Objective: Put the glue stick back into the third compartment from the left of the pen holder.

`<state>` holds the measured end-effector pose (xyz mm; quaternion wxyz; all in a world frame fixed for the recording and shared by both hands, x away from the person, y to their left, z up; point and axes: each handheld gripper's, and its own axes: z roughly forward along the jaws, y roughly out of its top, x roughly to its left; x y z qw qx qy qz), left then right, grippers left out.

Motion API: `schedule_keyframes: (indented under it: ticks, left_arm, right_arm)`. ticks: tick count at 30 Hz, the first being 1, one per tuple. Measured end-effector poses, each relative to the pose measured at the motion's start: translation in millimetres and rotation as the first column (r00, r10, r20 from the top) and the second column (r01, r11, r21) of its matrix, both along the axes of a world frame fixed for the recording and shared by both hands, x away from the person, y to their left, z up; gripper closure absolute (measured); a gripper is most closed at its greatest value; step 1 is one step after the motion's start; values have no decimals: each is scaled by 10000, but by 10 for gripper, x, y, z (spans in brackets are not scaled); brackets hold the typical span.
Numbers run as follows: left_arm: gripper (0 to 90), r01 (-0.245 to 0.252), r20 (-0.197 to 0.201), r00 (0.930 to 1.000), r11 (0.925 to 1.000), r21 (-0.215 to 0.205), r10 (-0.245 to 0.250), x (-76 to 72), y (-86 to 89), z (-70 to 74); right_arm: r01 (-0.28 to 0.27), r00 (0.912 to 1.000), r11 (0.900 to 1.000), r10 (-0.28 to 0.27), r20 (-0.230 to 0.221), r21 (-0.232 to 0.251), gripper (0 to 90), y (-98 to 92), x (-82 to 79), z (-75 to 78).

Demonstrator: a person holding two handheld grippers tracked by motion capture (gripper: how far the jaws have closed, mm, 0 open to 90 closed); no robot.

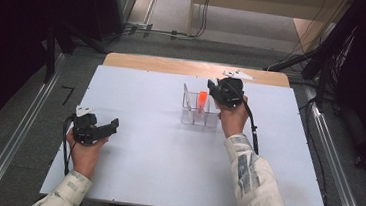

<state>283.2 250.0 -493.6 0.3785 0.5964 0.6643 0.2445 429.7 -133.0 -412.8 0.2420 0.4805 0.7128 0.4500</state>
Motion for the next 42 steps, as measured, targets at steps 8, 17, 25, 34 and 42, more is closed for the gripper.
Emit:
schedule_keyframes:
  ticks: [8, 17, 25, 34, 42]
  left_arm:
    - [178, -4, -4, 10000, 10000, 16, 4, 0, 1, 0]
    - [178, -3, 0, 10000, 10000, 12, 3, 0, 2, 1]
    - [178, -1, 2, 10000, 10000, 24, 1, -1, 4, 2]
    - [178, 8, 1, 10000, 10000, 16, -8, 1, 0, 0]
    - [178, 4, 3, 10000, 10000, 28, -4, -1, -5, 0]
  right_arm:
    - [32, 10000, 10000, -32, -4, 56, 623, -6, 2, 2]
    - [29, 10000, 10000, -29, -3, 85, 622, -8, 5, -1]
    - [14, 10000, 9999, -14, -36, 124, 622, -18, -10, -6]
    - [-106, 9999, 9998, 105, 28, 177, 620, -61, -91, -47]
    - [-237, 9997, 9995, 237, 2, 226, 608, -100, -180, -99]
